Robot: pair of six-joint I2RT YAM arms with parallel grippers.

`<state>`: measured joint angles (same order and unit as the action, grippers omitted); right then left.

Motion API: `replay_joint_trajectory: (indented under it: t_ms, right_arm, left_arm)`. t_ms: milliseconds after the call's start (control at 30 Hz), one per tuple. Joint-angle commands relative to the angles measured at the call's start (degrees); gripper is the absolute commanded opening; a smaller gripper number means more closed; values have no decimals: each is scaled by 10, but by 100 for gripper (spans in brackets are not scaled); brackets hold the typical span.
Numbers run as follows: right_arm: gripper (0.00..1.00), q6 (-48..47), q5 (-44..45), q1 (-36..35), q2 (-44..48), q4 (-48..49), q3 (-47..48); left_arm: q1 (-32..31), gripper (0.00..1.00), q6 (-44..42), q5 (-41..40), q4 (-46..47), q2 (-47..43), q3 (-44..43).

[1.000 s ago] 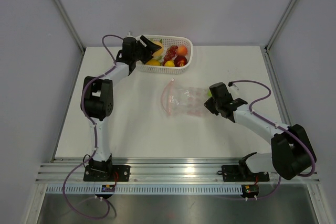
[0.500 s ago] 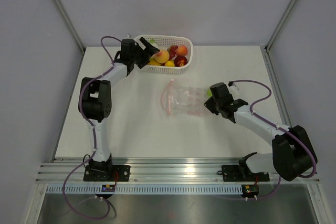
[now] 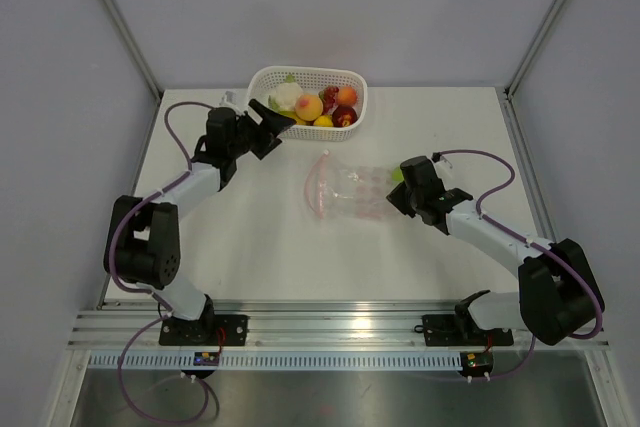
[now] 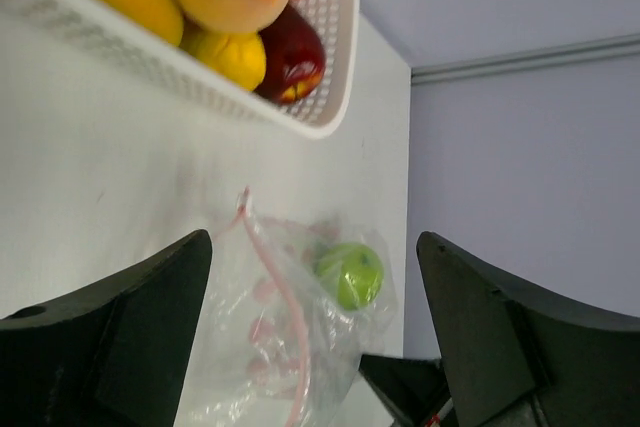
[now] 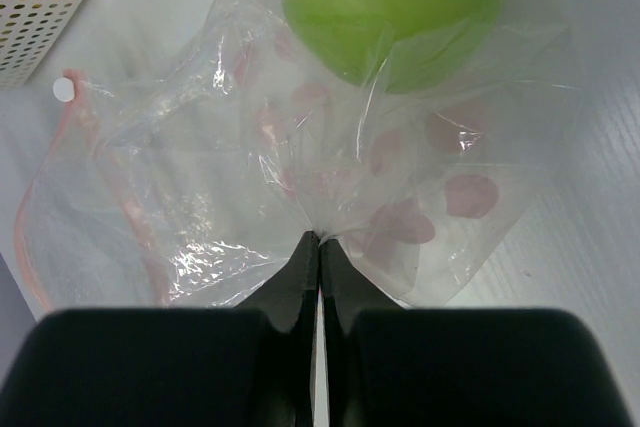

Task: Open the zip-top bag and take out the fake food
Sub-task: Place the fake fruit in the bin.

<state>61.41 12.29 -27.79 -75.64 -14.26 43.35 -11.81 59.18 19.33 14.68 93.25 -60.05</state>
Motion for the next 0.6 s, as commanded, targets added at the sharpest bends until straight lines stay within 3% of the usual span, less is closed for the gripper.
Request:
replay_joint_trajectory:
  t_ms: [0,167,367,567]
  right_arm:
    - [6,-20,-16,1,5,30,1]
    - [6,-29,-27,1,1,40,0]
    - [6,-43,-32,1,4,46,1]
    - [6,-45,-34,2,6,47,1]
  left_arm:
    - [-13,86,23,41,47,-47,61]
    - [-37,86,40,48,133,-100,194]
    - [-62,82,27,62,169,-90,236]
    - [-77,62,29,91,239,-40,267]
